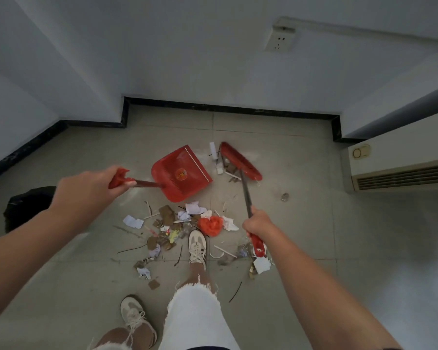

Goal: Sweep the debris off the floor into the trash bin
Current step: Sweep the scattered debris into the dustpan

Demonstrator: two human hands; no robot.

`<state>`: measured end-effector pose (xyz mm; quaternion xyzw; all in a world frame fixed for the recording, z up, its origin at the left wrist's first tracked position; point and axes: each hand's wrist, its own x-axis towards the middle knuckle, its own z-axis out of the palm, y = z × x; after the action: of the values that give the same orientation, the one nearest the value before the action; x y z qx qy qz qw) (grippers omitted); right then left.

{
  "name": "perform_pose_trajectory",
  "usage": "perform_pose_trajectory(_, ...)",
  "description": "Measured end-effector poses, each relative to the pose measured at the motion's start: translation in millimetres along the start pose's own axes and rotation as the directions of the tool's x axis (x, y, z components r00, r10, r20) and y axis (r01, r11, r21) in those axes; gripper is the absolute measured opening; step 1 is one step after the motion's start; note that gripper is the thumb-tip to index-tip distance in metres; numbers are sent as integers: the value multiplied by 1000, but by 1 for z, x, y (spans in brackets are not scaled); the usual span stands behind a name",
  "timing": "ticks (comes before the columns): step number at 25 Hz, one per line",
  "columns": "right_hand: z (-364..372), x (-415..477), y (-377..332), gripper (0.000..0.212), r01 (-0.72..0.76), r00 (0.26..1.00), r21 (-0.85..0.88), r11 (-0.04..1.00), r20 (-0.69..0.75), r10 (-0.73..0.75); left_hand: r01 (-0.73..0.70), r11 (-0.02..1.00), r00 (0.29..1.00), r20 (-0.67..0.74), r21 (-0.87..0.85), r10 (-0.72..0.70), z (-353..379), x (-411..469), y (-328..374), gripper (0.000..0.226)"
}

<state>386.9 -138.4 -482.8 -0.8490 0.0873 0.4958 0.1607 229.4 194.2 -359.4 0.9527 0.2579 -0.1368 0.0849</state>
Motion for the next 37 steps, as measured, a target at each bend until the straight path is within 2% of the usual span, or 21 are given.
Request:
perform_pose_trajectory(4,67,-54,19,73,14,999,-174,985,49,-6,36,998,992,-118,-56,-42,-10,-57,-58,50)
perform_pose_trajectory(7,133,-112,38,58,58,996,-275,960,82,-37,37,996,978,-201,-80,-53,-12,-95,-99,46)
perform_pose_trajectory(11,206,-189,68,63,89,990,-411,907,137,-35,24,995,966,-255,-100,-49,-18,-139,-147,43)
perform_pose_trajectory(13,223,-219,78,58,69,986,-327,942,164,-15,48,988,964,-253,-144,-83,-23,-154,-165,41)
perform_pose_trajectory(16,228,-246,84,65,-11,993,-33,999,121,15,42,983,964,-249,-179,-87,-27,-166,-182,46)
perform_pose_trajectory(18,217,-254,80,72,-22,996,51,998,92,17,51,977,966,-239,-206,-101,-27,-169,-190,47)
perform_pose_trajectory(20,199,-252,65,73,39,998,60,997,48,-42,57,969,961,-250,-241,-119,-23,-172,-192,47)
perform_pose_trajectory(24,159,-206,5,59,103,993,56,993,-61,-99,94,958,956,-246,-270,-163,-12,-176,-191,49)
perform_pose_trajectory(27,130,-147,-48,50,129,991,143,981,-50,-123,123,959,949,-251,-256,-189,-8,-181,-188,49)
perform_pose_trajectory(30,120,-82,-91,45,116,993,153,981,-53,-109,142,962,942,-267,-233,-204,0,-178,-179,45)
perform_pose_trajectory(34,122,-32,-111,44,107,994,-9,994,35,-107,229,942,926,-244,-247,-289,22,-157,-163,39)
perform_pose_trajectory(37,132,-38,-87,61,116,991,-210,971,87,-99,270,928,923,-205,-258,-325,28,-148,-158,37)
